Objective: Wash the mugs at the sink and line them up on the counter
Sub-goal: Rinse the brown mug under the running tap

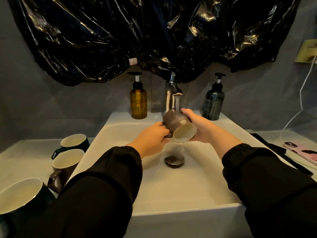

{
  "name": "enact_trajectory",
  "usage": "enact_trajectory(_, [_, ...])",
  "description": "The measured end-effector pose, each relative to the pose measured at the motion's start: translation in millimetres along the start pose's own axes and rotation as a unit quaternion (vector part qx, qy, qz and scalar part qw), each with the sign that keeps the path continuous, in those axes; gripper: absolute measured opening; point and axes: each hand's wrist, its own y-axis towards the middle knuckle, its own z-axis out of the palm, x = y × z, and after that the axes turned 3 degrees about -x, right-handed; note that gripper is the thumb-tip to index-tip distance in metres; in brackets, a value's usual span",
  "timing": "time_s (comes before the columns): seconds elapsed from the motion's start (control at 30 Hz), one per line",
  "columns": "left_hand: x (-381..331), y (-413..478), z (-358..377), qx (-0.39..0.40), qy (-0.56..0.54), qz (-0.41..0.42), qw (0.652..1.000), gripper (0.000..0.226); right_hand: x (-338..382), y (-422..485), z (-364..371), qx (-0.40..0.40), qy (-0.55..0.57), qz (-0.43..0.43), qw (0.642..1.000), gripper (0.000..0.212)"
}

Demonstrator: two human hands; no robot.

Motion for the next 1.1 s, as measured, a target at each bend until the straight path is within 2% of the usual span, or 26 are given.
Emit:
enact_trajectory(0.07, [-10.5, 6.1, -0.6, 0.009, -0.086, -0.054, 0.995, 0.019, 2.4, -1.1, -11.1, 0.016, 0.059, 0.027, 0.998, 0.059])
enact_trajectory(0.13, [-19.1, 11.0, -3.0, 0.017, -0.223, -0.123, 0.967, 0.02, 1.9, 0.3, -19.2, 0.017, 0.073, 0.034, 0.997, 0.066])
enact_trajectory(0.27, [-20.0, 11.9, -10.8, 0.033, -0.504, -0.228, 0.832, 0.031, 3.0, -1.5, -19.7, -0.005, 0.05, 0.047, 0.998, 0.073])
enact_trajectory(0.4, [-20.2, 14.3, -13.0, 0.032, -0.682, -0.32, 0.656, 0.036, 10.1, -11.6, -15.2, -0.04, -0.068, 0.077, 0.994, 0.071])
enact_trajectory(0.43, [-22.8, 16.5, -13.4, 0.028, -0.701, -0.335, 0.629, 0.036, 11.0, -13.9, -16.5, -0.049, -0.084, 0.088, 0.991, 0.073])
enact_trajectory(0.5, [-29.8, 19.5, -14.9, 0.034, -0.712, -0.352, 0.606, 0.037, 11.6, -17.5, -19.3, -0.066, -0.13, 0.101, 0.984, 0.074])
enact_trajectory(0.57, [-36.1, 19.4, -17.1, 0.054, -0.69, -0.355, 0.628, 0.036, 13.8, -21.7, -19.8, -0.104, -0.218, 0.096, 0.966, 0.077])
enact_trajectory(0.67, [-41.6, 15.4, -20.1, 0.066, -0.6, -0.329, 0.726, 0.034, 19.1, -21.9, -15.9, -0.182, -0.316, 0.022, 0.931, 0.067])
enact_trajectory(0.73, [-41.6, 12.3, -22.3, 0.049, -0.54, -0.312, 0.78, 0.034, 23.3, -19.9, -12.2, -0.216, -0.371, -0.077, 0.9, 0.055])
enact_trajectory(0.8, [-36.4, 9.9, -22.6, 0.031, -0.502, -0.298, 0.811, 0.031, 28.5, -22.2, -5.3, -0.251, -0.404, -0.204, 0.855, 0.046])
enact_trajectory(0.83, [-33.9, 7.7, -23.5, 0.026, -0.485, -0.283, 0.827, 0.03, 32.1, -25.7, 0.2, -0.27, -0.402, -0.265, 0.834, 0.042])
enact_trajectory(0.9, [-28.2, 4.1, -23.5, 0.018, -0.403, -0.234, 0.885, 0.031, 43.2, -33.3, 14.4, -0.294, -0.369, -0.366, 0.802, 0.033])
enact_trajectory(0.97, [-26.0, 1.8, -23.7, 0.011, -0.277, -0.184, 0.943, 0.03, 58.6, -34.6, 28.4, -0.294, -0.33, -0.43, 0.788, 0.027])
enact_trajectory(1.03, [-25.2, -0.1, -24.9, -0.004, -0.18, -0.147, 0.973, 0.028, 74.5, -29.2, 39.0, -0.256, -0.338, -0.454, 0.784, 0.035])
enact_trajectory(1.1, [-22.3, -4.1, -28.8, -0.033, -0.078, -0.086, 0.993, 0.025, 86.8, -20.2, 48.9, -0.191, -0.371, -0.441, 0.795, 0.048])
